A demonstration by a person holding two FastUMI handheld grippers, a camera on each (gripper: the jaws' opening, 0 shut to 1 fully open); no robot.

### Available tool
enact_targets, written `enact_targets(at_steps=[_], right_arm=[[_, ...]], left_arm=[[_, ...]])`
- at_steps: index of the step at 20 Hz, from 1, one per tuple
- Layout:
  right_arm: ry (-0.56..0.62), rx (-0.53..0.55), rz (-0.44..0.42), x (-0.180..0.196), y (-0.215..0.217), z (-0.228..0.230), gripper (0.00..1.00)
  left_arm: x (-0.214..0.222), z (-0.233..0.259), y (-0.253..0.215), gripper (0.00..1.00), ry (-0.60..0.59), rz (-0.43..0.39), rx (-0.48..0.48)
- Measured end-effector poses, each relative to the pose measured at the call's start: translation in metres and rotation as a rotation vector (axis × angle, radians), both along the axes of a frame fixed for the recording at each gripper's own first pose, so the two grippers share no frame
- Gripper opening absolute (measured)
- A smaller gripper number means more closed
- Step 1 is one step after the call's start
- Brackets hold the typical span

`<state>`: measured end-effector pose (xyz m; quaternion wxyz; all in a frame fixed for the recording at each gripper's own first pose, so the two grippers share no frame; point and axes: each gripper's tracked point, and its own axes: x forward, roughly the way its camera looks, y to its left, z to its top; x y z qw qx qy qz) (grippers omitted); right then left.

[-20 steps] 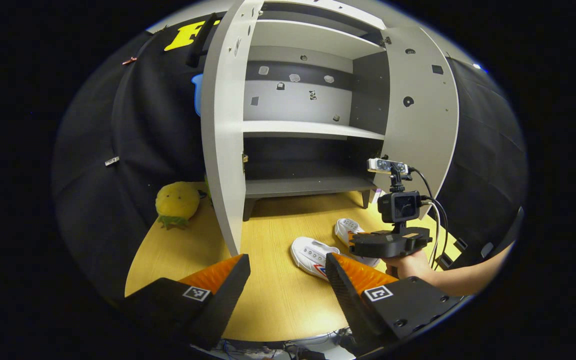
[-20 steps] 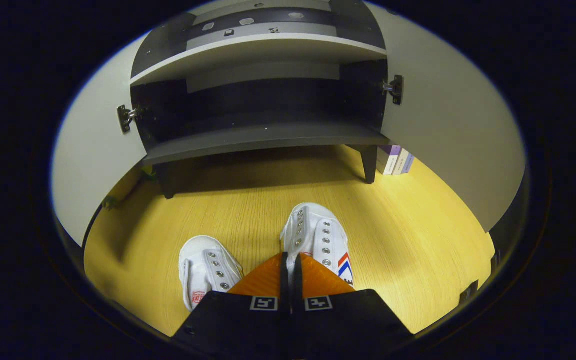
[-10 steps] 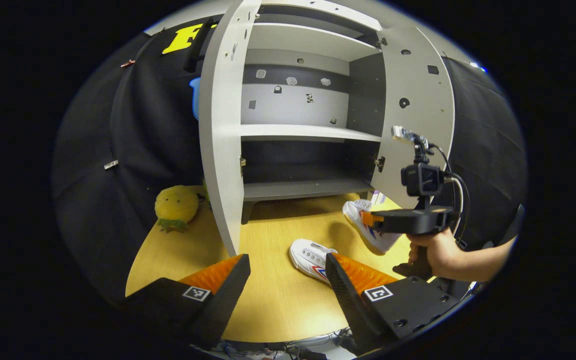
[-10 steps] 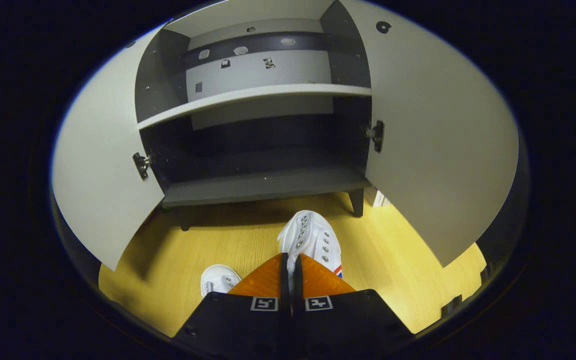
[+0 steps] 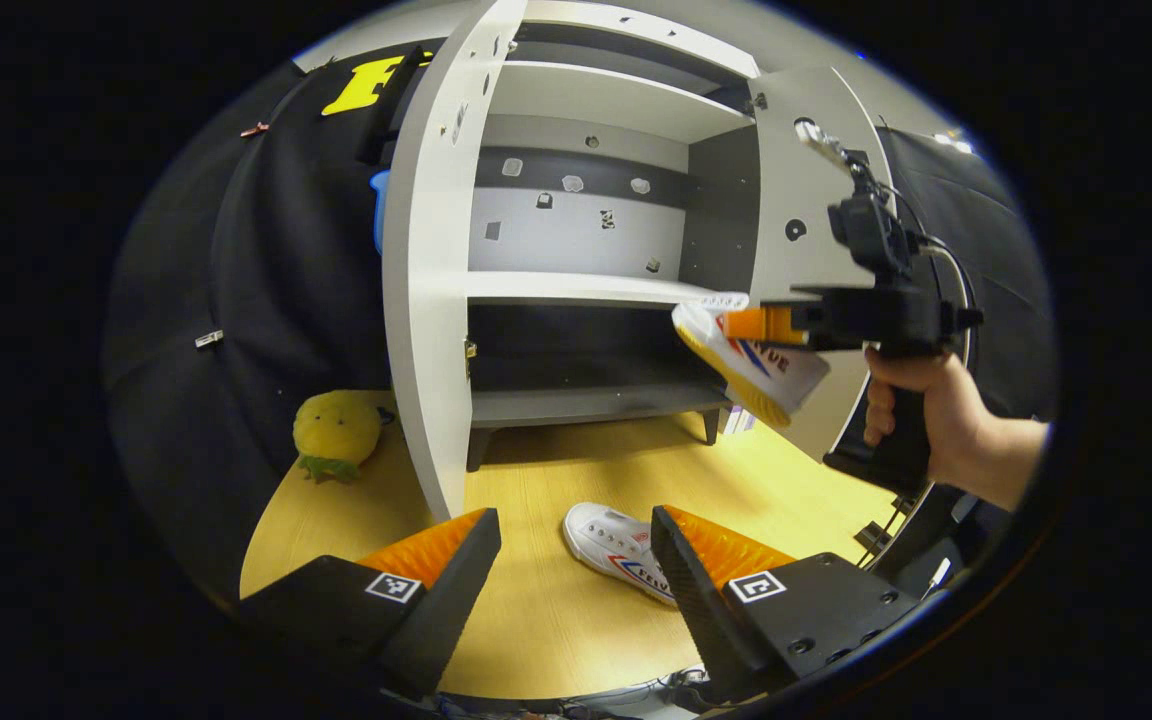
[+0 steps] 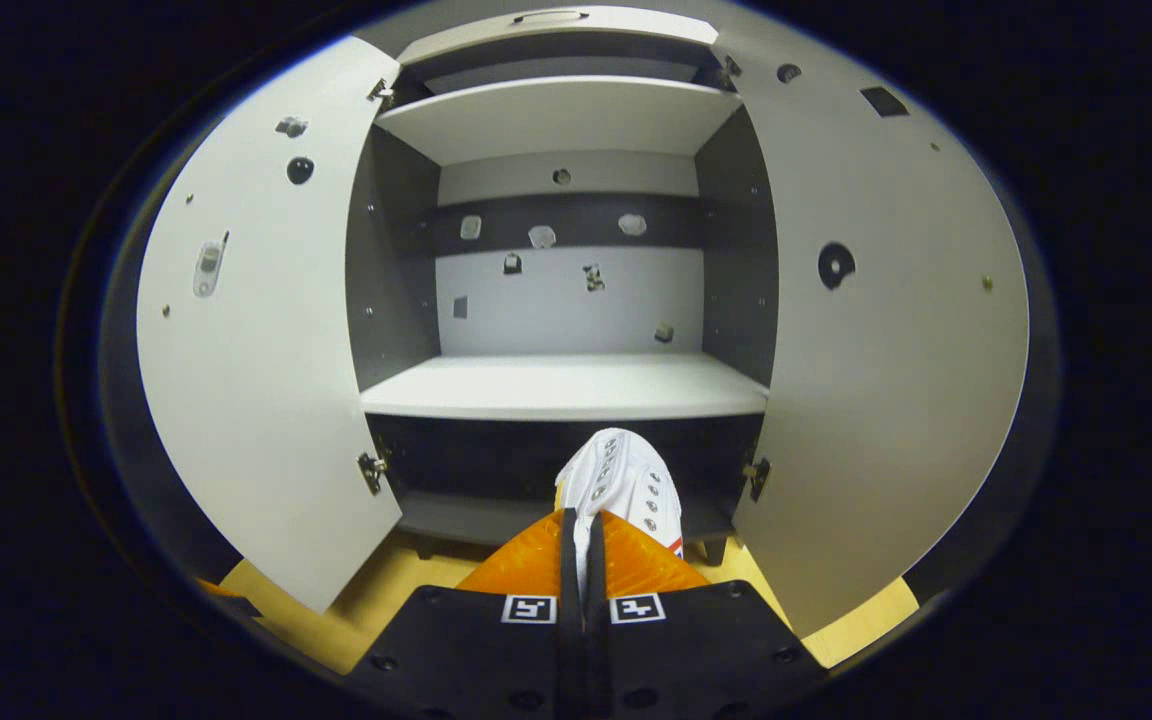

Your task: Grab one shoe with the right hand and put it into the shoe cabinet, grab the other shoe with the left hand and put it into the shoe cabinet; then close the right door with the right hand and the left door with the left hand.

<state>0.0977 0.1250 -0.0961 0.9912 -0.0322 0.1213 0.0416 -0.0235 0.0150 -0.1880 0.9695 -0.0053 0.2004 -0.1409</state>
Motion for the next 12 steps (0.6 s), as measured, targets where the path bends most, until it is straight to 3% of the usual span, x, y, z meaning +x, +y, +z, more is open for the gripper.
enact_targets(at_steps=[6, 12], right_arm=[[-0.132, -0.046, 0.033, 0.045, 0.017, 0.07, 0.05], [-0.189, -0.109, 0.041, 0.14, 0.018, 0.098, 0.05]], left_arm=[[0.005, 0.012, 0.002, 0.95, -0.035, -0.006, -0.031], [0.006, 0.018, 0.009, 0.95, -0.047, 0.03, -0.026]])
